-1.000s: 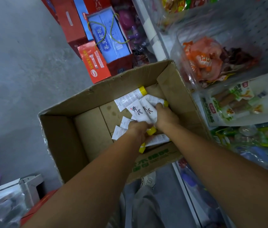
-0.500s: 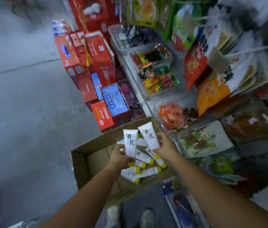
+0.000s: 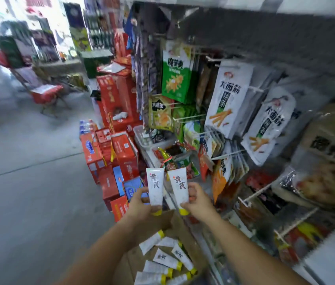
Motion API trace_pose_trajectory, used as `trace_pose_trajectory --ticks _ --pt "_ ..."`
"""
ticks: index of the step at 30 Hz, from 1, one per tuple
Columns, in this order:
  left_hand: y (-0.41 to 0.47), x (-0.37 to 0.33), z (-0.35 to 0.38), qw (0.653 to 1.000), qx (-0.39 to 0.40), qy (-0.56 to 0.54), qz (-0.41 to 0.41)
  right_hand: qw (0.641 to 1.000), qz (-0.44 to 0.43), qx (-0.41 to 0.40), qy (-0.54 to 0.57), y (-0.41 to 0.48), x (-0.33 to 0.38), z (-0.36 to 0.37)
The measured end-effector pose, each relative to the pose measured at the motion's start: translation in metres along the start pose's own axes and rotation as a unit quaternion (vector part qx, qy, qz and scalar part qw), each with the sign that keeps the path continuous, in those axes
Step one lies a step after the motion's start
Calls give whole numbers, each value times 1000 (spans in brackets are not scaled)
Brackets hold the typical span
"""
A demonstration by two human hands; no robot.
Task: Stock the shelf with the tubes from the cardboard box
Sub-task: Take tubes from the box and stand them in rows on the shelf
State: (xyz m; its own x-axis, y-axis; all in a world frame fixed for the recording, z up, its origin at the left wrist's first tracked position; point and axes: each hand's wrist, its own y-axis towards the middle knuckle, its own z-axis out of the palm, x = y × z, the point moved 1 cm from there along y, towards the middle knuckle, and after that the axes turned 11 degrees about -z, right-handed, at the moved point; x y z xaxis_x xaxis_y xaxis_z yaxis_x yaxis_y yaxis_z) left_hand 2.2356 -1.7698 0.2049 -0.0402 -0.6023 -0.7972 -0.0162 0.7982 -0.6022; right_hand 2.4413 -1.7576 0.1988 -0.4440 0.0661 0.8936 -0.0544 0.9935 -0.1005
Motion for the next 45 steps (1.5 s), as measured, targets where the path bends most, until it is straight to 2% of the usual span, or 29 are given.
trace_pose_trajectory --ticks 8,18,22,27,34,45 --pt "-48 -78 -7 992 51 76 85 995 -23 -97 -8 -35 87 -47" --pt "-118 -123 46 955 173 142 193 976 -3 -217 -23 -125 132 -111" --pt "-155 -118 80 936 216 156 232 968 5 -249 -41 -173 137 -137" --pt "-199 -102 125 923 270 156 228 948 9 -317 -21 -233 138 -167" --pt "-260 -75 175 912 288 168 238 933 9 -360 29 -327 133 -204" --pt "-366 -24 254 877 393 155 230 885 12 -466 20 -506 113 -251"
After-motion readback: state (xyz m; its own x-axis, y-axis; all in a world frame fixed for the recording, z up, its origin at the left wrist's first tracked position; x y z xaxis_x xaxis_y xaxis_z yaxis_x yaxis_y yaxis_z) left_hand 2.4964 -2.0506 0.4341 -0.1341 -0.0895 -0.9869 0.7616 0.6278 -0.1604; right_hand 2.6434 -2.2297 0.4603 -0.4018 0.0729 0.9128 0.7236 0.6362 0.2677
